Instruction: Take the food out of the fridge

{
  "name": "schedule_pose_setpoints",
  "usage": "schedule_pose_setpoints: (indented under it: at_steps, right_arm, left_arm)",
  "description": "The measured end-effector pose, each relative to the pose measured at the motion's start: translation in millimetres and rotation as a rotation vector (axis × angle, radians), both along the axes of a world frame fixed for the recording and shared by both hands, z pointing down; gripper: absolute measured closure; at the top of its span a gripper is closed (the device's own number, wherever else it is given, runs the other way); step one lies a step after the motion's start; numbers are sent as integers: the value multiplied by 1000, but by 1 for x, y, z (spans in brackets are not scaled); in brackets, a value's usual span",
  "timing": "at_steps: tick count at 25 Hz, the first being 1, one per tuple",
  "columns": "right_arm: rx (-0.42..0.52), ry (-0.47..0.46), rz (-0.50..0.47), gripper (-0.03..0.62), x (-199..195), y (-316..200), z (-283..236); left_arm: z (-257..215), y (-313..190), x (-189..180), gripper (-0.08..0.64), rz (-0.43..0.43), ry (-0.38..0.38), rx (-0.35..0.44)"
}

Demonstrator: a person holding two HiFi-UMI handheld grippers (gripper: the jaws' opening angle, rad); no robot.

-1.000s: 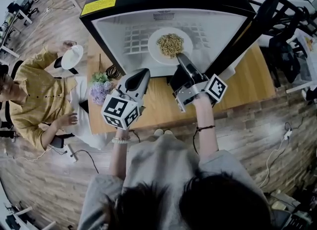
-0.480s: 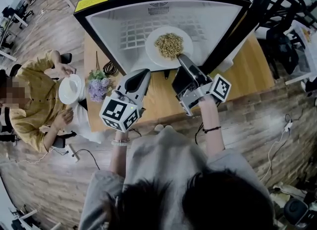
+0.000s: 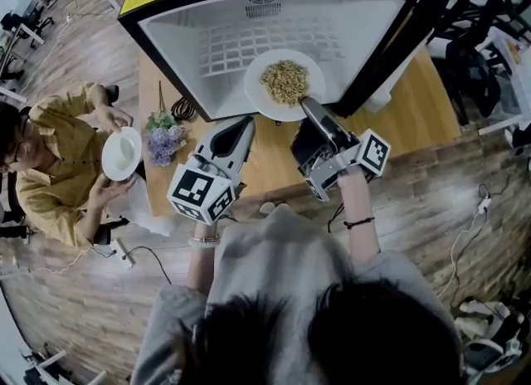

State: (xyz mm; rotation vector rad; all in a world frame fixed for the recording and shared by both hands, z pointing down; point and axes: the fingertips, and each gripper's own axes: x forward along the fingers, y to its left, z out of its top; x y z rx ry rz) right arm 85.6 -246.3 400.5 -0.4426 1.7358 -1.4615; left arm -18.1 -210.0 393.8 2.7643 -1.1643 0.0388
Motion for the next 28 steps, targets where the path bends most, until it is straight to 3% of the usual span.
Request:
schedule_pose_setpoints:
  at_steps: [28]
  right_arm:
    - [4, -8, -7, 505, 2, 17, 2]
  left_arm:
    - [3, 3, 2, 552, 1, 12, -5]
